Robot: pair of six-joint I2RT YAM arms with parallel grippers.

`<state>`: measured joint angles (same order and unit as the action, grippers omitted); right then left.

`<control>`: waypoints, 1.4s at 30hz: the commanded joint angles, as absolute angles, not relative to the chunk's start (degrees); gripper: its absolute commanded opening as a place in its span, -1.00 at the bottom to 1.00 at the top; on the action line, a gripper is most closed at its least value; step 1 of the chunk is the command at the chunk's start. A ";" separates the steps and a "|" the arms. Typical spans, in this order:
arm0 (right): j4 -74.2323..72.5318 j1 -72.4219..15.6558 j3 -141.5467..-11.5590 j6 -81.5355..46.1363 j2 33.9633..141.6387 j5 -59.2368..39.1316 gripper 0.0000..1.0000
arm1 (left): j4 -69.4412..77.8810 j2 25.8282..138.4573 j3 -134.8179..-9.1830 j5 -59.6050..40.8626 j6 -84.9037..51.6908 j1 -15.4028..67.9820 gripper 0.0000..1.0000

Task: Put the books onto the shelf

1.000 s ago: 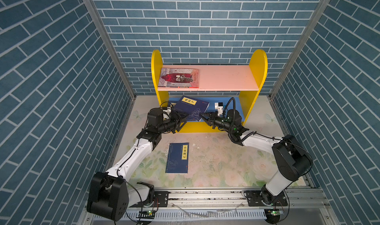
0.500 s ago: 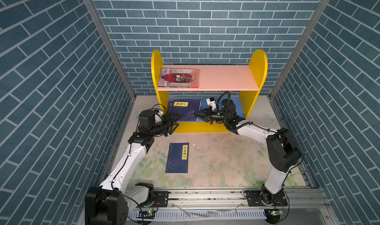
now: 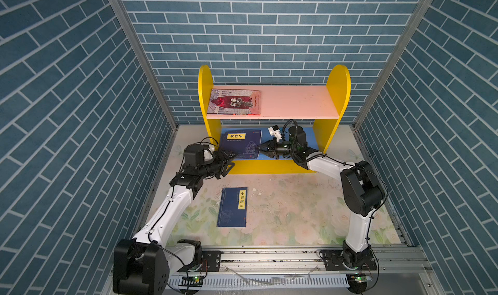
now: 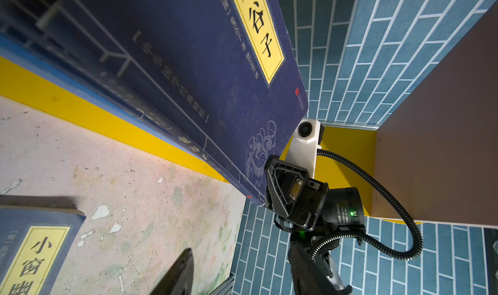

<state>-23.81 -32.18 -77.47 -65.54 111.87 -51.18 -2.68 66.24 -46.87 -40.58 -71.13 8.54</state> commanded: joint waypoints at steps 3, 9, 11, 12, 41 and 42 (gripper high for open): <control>-21.05 -30.72 -80.68 -65.49 113.97 -53.35 -0.62 | -0.97 66.80 -46.02 -40.34 -70.49 8.26 0.19; -20.05 -30.04 -81.27 -65.01 114.03 -53.24 -0.22 | -0.49 67.32 -46.14 -40.51 -70.58 8.26 0.19; -18.45 -29.96 -82.12 -64.13 114.22 -53.14 -0.14 | -0.35 67.50 -46.00 -40.52 -70.74 8.26 0.19; -17.59 -29.97 -82.42 -63.67 114.32 -52.87 -0.10 | -0.27 67.63 -46.05 -40.52 -70.75 8.26 0.19; 2.93 -29.43 -88.09 -52.12 109.57 -38.50 0.04 | 1.21 67.81 -45.66 -40.95 -71.80 8.26 0.19; 2.58 -29.43 -87.80 -52.19 109.18 -38.51 0.04 | 1.43 67.77 -45.70 -40.94 -71.89 8.26 0.19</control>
<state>2.04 -29.58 -87.18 -54.63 112.79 -40.36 -0.32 67.51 -46.35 -40.56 -71.75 8.54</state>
